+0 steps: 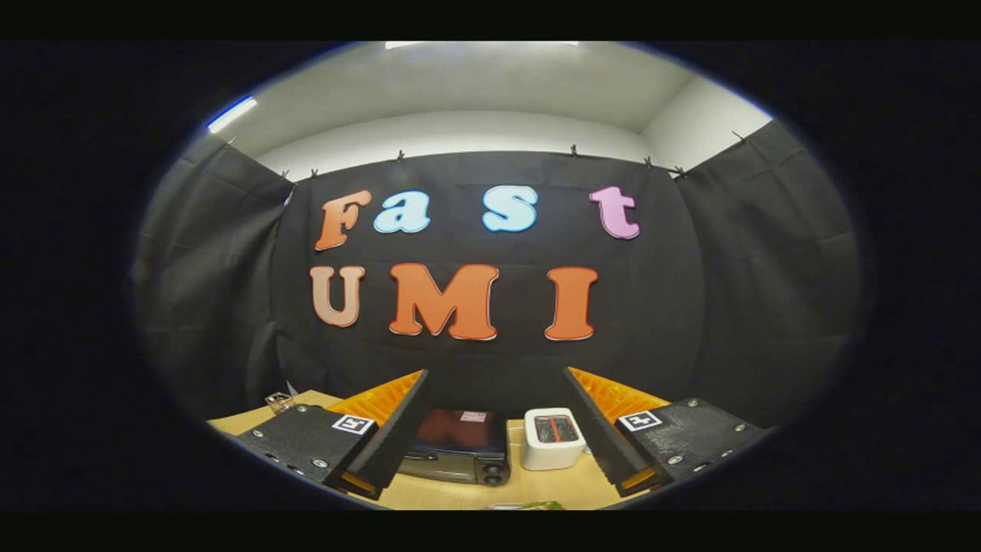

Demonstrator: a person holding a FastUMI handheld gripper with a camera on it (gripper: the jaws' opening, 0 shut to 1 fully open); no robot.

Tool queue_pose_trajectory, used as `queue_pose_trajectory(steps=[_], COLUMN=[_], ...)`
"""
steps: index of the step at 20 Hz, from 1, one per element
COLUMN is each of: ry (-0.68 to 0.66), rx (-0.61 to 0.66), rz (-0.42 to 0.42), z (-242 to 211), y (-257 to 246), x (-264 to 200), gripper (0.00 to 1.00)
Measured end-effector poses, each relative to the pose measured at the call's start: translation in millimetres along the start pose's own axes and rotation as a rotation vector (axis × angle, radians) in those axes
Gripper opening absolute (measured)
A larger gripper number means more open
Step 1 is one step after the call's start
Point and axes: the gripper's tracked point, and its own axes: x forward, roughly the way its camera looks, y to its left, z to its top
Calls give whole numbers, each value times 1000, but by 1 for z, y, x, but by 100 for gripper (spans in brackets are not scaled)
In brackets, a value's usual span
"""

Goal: Open the toaster oven, put the food inside, and close the toaster oven door.

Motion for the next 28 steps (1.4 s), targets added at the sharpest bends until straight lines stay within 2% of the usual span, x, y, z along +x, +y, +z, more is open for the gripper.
queue_pose_trajectory(steps=[3, 8, 13, 20, 25, 28], ry=[83, 237, 402, 529, 527, 474], rx=[16, 63, 35, -2, -26, -49], rz=[25, 121, 179, 143, 89, 82], z=[-33, -94, -167, -230, -247, -243], y=[17, 72, 123, 150, 148, 148], x=[10, 27, 51, 77, 88, 81], gripper=[99, 100, 100, 98, 98, 96])
